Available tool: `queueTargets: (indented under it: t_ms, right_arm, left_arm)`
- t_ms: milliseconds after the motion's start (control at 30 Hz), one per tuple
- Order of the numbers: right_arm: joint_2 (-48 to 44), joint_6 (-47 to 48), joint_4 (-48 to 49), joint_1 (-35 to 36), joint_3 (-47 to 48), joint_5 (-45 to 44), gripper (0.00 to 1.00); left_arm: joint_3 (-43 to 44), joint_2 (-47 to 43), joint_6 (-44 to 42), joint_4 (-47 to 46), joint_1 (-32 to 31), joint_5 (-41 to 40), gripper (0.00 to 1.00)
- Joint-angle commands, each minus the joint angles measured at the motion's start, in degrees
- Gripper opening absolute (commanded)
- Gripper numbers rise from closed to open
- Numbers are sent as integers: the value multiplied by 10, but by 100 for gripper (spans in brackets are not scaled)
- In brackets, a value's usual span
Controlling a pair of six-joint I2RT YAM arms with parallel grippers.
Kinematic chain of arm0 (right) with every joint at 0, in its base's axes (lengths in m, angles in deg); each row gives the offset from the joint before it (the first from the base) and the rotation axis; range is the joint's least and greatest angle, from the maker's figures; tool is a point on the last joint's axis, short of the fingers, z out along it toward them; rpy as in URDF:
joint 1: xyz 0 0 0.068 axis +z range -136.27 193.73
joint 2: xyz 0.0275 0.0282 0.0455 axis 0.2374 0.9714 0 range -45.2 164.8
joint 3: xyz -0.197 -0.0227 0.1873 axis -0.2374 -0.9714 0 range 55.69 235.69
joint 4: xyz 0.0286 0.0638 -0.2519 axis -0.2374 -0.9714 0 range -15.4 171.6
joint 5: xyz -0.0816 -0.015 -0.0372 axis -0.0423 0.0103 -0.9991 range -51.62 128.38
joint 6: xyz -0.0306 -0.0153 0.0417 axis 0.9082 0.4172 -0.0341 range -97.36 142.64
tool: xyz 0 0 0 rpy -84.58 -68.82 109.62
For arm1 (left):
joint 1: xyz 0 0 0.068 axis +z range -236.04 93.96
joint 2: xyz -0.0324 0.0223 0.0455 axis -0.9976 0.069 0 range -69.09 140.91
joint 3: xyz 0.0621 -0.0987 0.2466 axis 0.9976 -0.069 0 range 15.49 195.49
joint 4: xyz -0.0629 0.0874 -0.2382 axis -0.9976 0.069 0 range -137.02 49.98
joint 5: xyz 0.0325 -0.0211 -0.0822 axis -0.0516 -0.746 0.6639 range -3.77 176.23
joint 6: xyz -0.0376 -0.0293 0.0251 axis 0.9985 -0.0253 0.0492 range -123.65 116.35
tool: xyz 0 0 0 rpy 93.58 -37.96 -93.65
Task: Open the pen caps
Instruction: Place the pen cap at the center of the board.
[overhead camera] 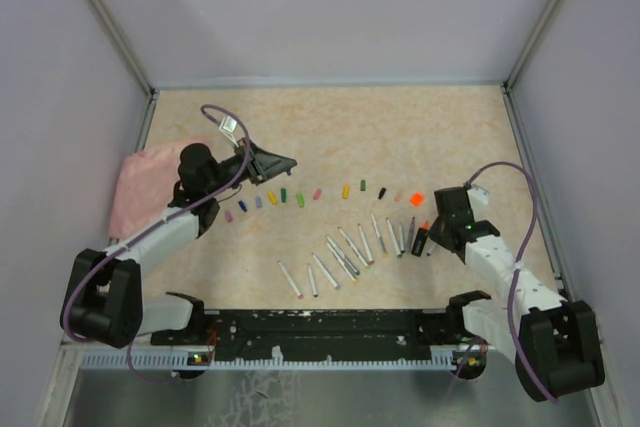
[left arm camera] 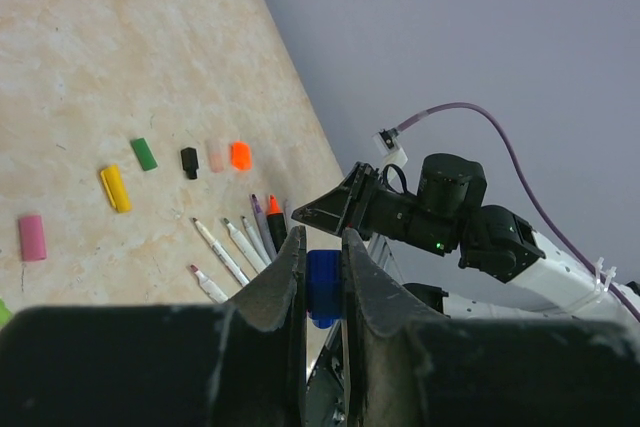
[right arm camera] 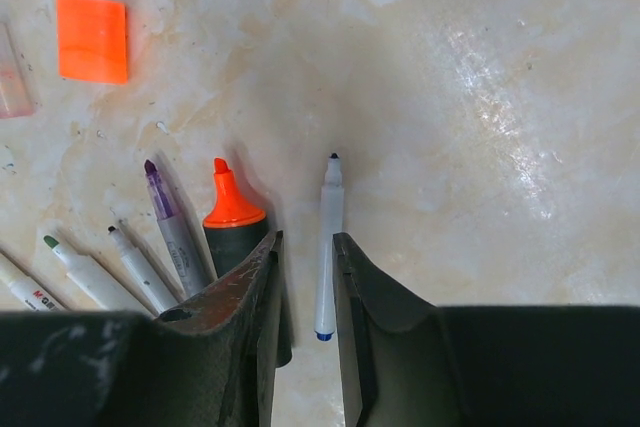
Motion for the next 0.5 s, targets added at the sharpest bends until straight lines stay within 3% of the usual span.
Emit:
queueTargets:
  t_ms: [0, 467]
  right_arm:
    - [-13, 3, 4, -6, 6, -17, 26]
    - [-85, 14, 19, -5, 6, -11, 29]
  left_arm:
    - [20, -1, -2, -14, -5, 7, 0]
    - [65, 29, -53, 35, -74, -16, 0]
